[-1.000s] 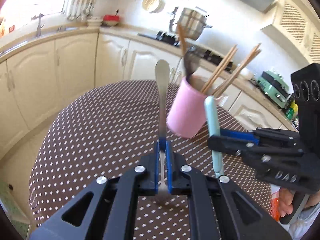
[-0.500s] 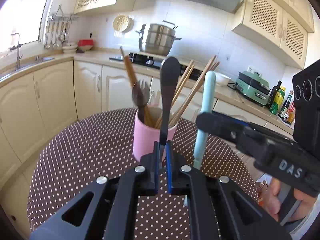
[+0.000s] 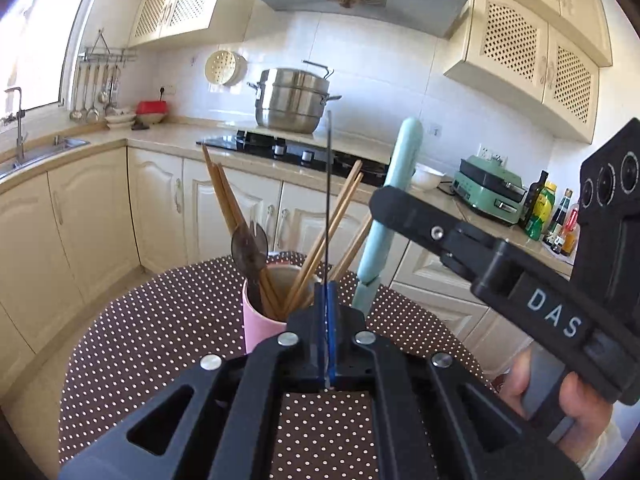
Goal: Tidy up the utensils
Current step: 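Lift the silver spoon and light blue knife upright over the pink cup, then lower the spoon and knife into the pink cup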
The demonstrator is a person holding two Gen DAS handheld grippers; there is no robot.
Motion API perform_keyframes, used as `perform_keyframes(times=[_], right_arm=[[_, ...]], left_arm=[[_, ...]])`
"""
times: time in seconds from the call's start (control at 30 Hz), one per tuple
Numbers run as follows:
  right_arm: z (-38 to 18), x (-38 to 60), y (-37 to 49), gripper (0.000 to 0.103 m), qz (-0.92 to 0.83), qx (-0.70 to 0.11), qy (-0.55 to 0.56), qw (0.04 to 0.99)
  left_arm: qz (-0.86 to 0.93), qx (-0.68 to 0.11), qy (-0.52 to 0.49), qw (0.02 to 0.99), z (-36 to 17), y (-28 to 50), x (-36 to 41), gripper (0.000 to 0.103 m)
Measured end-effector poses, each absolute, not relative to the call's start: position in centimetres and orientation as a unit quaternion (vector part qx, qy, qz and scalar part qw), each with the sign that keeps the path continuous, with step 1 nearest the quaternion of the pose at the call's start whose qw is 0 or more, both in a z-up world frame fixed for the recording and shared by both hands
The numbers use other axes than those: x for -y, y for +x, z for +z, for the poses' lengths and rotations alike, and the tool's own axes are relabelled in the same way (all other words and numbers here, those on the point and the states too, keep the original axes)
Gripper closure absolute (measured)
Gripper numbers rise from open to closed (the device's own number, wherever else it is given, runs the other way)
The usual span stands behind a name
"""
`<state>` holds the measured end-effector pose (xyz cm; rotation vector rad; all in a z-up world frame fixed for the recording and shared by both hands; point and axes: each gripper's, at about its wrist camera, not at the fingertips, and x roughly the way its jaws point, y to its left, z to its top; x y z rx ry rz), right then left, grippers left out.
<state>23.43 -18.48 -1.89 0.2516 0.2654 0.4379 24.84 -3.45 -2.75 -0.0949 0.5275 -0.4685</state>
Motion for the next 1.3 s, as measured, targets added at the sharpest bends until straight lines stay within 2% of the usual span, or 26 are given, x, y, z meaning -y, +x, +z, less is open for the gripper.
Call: perform_keyframes(times=[0.1,0.4,0.6,0.87,1.3], right_arm=[[-1.9,18.4,23.6,0.082,0.213,-0.132,0.125,0.960],[1.1,19.4,22.9,0.082,0.177,-0.053,0.128,0.974],[1.3,18.6,24.6,0.082,0.173,-0.041,0.126,0.976],[-0.2,17.8,26.2,0.082,0.166,-0.054,0.116,0.978],[-1.9,17.4,27.3,0.082,0.164,-0.076,0.111,0.977]], left_arm=[[-0.230,-0.260,-0.060,0.936,-2.9,25.0,3.0,0.102],[-0.231,-0.200,-0.080,0.949,-0.1,25.2,1.7,0.102],[-0.224,-0.175,-0.072,0.956,0.6,27.3,2.3,0.102],[-0.222,-0.206,-0.082,0.950,-2.5,30.7,2.6,0.102],[-0.216,-0.252,-0.081,0.940,-7.0,31.8,2.3,0.102]])
